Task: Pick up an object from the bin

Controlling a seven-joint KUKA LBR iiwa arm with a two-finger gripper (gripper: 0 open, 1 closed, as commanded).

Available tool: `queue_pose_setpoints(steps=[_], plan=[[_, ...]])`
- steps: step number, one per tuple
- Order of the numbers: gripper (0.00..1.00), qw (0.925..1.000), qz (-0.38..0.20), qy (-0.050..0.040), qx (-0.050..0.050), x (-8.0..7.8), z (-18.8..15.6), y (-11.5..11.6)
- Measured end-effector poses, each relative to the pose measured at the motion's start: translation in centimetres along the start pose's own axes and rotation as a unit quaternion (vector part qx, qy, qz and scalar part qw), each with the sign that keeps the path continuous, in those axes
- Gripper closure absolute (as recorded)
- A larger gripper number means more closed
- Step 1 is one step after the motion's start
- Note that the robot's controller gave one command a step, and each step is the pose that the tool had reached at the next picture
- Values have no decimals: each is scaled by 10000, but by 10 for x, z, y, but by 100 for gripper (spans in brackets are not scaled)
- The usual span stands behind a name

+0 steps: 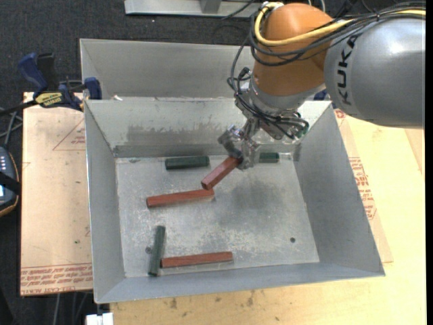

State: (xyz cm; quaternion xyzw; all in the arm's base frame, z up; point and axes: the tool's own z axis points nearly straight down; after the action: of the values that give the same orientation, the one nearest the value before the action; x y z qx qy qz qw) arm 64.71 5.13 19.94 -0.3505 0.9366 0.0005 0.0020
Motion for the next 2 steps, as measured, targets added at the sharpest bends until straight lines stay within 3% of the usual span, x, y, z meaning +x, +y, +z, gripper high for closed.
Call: queue_pose_setpoints(steps=[2], plan=[[100, 10000, 4, 0, -2, 0, 0, 0]])
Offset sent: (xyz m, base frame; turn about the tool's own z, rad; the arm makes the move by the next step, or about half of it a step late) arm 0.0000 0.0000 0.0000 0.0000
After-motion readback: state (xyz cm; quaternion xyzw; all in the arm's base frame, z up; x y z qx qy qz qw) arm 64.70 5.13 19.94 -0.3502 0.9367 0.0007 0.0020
